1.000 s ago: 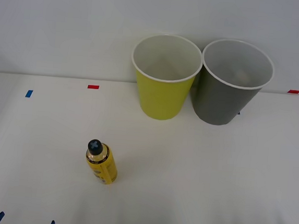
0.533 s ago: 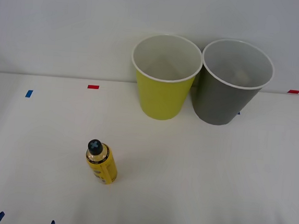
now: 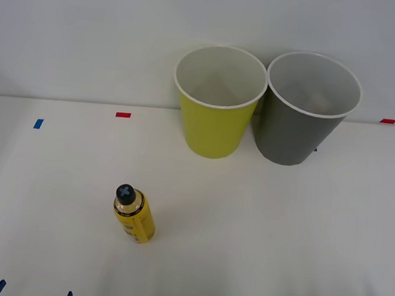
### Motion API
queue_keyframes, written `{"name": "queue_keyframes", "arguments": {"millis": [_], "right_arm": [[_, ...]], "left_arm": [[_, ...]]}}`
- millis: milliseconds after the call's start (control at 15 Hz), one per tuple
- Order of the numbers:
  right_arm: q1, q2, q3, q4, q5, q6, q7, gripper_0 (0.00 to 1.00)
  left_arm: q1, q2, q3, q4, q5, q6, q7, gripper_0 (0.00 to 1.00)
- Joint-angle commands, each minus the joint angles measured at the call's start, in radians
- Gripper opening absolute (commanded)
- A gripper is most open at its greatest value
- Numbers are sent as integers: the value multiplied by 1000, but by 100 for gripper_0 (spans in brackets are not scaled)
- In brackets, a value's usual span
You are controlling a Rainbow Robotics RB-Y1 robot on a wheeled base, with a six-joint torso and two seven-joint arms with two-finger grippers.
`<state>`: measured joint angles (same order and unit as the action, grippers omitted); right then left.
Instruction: Put cans in the gray bin and PET bottles in the light green bin.
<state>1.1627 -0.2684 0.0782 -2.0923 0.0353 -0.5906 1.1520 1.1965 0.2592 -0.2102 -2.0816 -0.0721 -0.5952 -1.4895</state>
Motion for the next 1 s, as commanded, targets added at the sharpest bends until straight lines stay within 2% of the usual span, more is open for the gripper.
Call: {"name": "queue_keyframes", "arguments": {"millis": [67,1000], "right_arm": [[0,0,0,0,0,0,0,100],[0,0,0,0,0,0,0,100]], "left_arm": [[0,0,0,0,0,0,0,100],[0,0,0,0,0,0,0,100]]}}
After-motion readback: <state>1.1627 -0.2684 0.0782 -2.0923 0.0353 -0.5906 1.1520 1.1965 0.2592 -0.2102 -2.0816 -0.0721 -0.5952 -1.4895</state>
